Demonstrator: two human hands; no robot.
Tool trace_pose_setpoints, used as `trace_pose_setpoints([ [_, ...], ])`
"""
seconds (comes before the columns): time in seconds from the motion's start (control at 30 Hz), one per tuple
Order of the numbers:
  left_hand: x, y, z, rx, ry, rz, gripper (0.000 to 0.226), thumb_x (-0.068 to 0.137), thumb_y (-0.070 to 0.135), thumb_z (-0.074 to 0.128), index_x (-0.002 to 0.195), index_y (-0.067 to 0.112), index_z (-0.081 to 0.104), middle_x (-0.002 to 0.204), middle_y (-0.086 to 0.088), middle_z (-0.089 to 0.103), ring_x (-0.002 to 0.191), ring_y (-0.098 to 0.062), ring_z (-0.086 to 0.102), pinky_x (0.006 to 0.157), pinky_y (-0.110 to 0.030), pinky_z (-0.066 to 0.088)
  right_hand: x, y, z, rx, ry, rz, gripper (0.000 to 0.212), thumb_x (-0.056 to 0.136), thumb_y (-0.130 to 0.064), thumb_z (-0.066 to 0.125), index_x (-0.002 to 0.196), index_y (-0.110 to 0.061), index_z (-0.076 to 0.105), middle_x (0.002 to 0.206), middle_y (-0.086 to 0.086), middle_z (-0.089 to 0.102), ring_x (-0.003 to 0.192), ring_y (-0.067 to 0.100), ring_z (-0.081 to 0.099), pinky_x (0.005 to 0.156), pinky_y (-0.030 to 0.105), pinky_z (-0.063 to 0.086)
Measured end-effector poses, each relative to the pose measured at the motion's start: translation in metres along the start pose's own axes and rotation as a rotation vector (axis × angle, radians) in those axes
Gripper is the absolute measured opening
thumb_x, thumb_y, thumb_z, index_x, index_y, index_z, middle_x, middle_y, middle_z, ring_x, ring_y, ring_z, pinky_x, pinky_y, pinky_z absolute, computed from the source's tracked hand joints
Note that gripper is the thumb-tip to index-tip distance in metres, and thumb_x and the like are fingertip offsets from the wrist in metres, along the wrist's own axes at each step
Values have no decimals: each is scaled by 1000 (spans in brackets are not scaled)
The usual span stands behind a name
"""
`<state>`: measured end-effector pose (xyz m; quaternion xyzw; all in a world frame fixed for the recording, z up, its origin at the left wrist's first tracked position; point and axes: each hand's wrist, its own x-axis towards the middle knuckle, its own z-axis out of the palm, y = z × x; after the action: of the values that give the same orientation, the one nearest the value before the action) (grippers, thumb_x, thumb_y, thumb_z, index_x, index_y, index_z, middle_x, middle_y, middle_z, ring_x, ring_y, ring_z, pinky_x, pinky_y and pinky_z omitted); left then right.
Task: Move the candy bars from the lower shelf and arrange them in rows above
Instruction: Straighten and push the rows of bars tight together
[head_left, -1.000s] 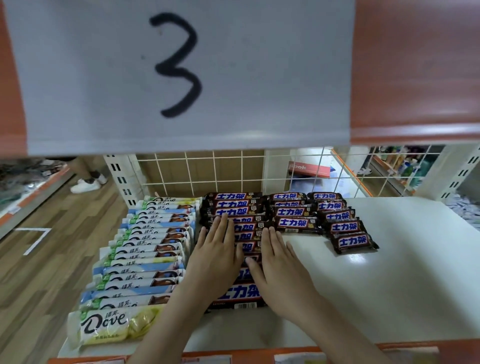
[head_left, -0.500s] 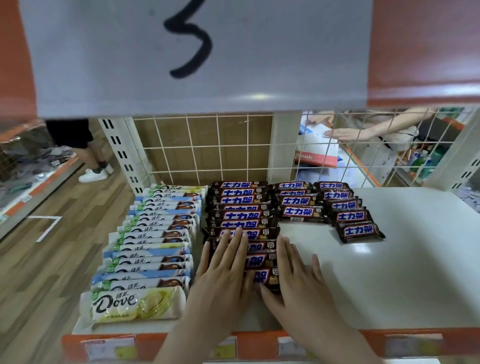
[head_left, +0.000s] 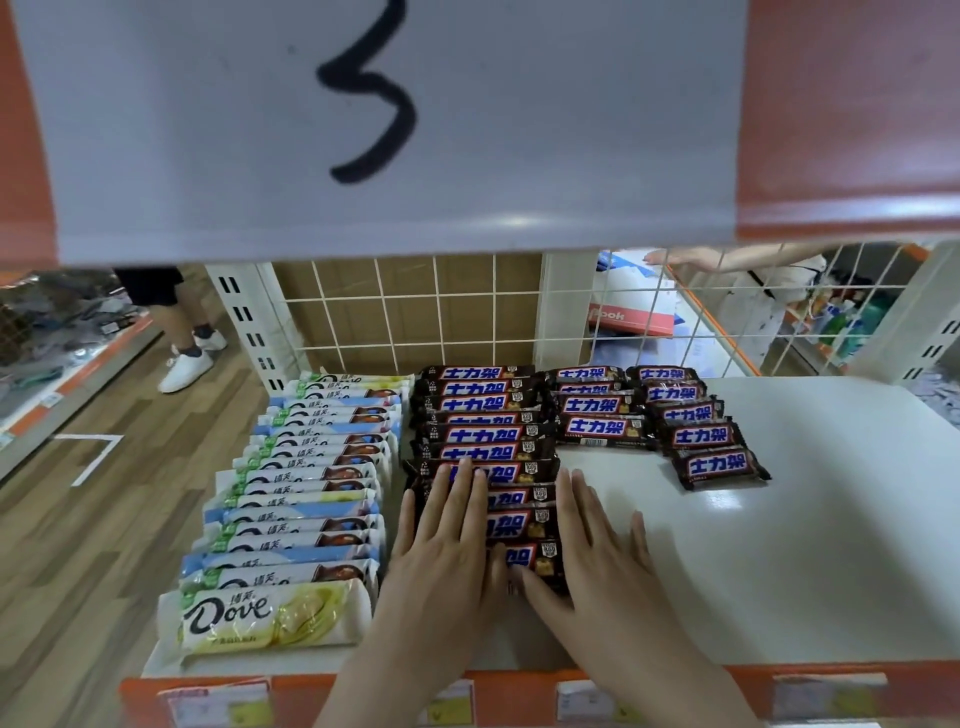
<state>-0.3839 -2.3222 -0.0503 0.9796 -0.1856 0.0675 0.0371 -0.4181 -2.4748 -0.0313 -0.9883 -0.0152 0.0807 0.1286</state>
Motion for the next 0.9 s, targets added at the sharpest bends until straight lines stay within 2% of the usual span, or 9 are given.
trace_pose_setpoints([
  [0.07, 1, 2, -1, 3, -21, -19, 70, 97, 40, 1, 131, 5, 52, 136, -9, 52, 124, -27, 48, 96, -51, 44, 2, -1, 1, 11, -2, -8, 111, 32, -80, -42, 116, -8, -53, 139, -5, -40, 130, 6, -29, 109, 41, -16],
  [0.27, 1, 2, -4, 2, -59, -42, 71, 97, 40, 1, 128, 7, 56, 132, -8, 55, 121, -25, 52, 89, -52, 45, 6, -1, -1, 34, -25, -10, 107, 52, -87, -17, 126, -14, -45, 153, -6, -27, 129, 3, -29, 110, 40, -18],
  [0.33, 3, 2, -6, -3, -36, -47, 70, 98, 41, 2, 128, 8, 56, 132, -9, 55, 122, -25, 52, 90, -53, 43, 8, 0, -8, 101, -40, 6, 92, 76, -79, 0, 134, -20, -39, 155, -6, -25, 134, 3, -26, 112, 37, -17],
  [0.4, 8, 3, -8, 0, -47, -44, 68, 98, 42, 3, 130, 9, 53, 134, -9, 53, 124, -26, 49, 91, -53, 42, 14, 0, -13, 178, -5, 13, 76, 94, -58, 12, 142, -21, -32, 156, -6, -21, 140, 3, -20, 114, 34, -16],
  [0.6, 23, 5, 0, -25, -94, -48, 66, 98, 42, 5, 128, 12, 56, 133, -9, 54, 123, -27, 50, 94, -50, 40, 33, -7, -9, 217, 24, -8, 69, 99, -48, 19, 149, -15, -17, 159, -2, -9, 145, 9, -8, 114, 34, -13],
  [0.67, 21, 8, -7, -26, -90, -49, 66, 96, 43, 4, 135, 11, 48, 140, -11, 45, 130, -29, 42, 101, -52, 30, 34, -8, -7, 190, 28, -1, 70, 99, -49, 19, 149, -15, -15, 159, -2, -7, 145, 10, -5, 114, 36, -12],
  [0.77, 20, 7, -13, -26, -107, 6, 82, 75, 50, -16, 149, 16, -2, 156, -7, -7, 142, -26, -11, 108, -44, -12, 34, -9, -9, 146, 28, 30, 71, 98, -53, 17, 150, -16, -13, 159, -1, -5, 146, 12, -2, 116, 40, -7],
  [0.8, 19, 6, -16, -48, -105, 4, 82, 74, 50, -17, 148, 16, -5, 155, -7, -9, 141, -25, -15, 108, -42, -14, 34, -9, -12, 124, 45, 40, 71, 97, -54, 16, 150, -16, -12, 159, 0, -6, 146, 13, -2, 116, 41, -5],
  [0.9, 15, 3, -29, -20, -82, 6, 66, 89, 43, 14, 141, 10, 37, 147, -14, 35, 138, -31, 25, 108, -52, 18, 28, -17, -17, 41, 176, 20, 69, 96, -53, 14, 150, -17, -12, 159, 0, -9, 146, 12, -7, 117, 39, -4],
])
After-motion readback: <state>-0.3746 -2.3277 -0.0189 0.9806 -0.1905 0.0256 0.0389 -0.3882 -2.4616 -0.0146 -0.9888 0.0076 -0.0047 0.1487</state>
